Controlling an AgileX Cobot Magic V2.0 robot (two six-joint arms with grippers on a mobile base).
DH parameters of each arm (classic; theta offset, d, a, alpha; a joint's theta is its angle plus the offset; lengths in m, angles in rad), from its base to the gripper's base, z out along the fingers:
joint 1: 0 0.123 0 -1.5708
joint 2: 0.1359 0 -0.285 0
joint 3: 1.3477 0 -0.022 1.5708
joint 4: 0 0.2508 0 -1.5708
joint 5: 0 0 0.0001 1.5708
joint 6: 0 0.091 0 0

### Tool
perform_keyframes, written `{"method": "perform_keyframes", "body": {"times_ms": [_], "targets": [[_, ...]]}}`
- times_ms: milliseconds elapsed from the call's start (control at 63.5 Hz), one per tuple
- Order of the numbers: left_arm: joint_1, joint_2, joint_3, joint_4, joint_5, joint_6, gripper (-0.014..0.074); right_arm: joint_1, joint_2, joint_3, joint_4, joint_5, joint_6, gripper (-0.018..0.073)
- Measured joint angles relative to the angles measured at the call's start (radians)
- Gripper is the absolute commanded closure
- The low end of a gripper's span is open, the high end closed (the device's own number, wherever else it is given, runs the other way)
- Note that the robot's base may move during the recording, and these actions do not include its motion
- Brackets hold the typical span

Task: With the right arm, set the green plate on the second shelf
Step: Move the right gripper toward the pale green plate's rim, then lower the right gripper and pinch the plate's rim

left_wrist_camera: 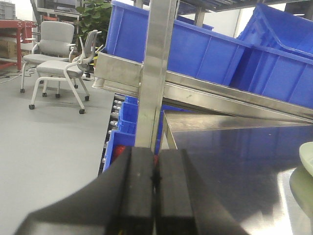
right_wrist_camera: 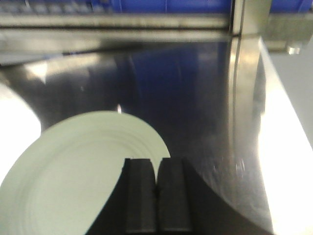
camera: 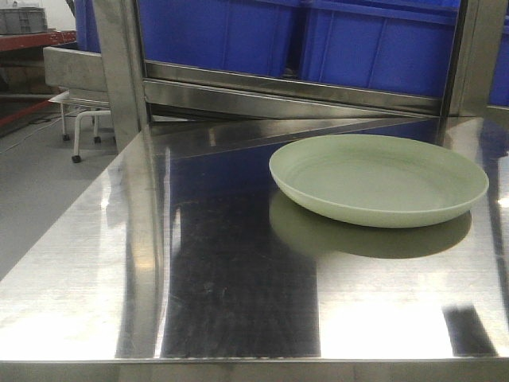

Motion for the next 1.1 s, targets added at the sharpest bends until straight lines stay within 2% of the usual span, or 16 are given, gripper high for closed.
{"method": "perform_keyframes", "body": {"times_ms": [205,378,567,771,1102], "targets": [[0.000,0.000,0.000,0.000,0.000,0.000,0.0466,0.002,0.213,-0.259,-0.003,0.205,0.002,0.0351],[0.000,0.000,0.000,0.000,0.000,0.000,0.0466,0.002,0.371,-0.407,-0.004,0.359,0.002,0.0330],[0.000,0.000,0.000,0.000,0.000,0.000,0.0466,0.002,0.506,-0.460,-0.004,0.411,0.000,0.0326],[0.000,0.000,0.000,0.000,0.000,0.000,0.0466,0.002,0.608,-0.470,0.007,0.460,-0.032,0.0246],[0.000,0.000,0.000,0.000,0.000,0.000,0.0466,0.002,0.652,-0.472,0.009,0.415,-0.036,0.0248]]}}
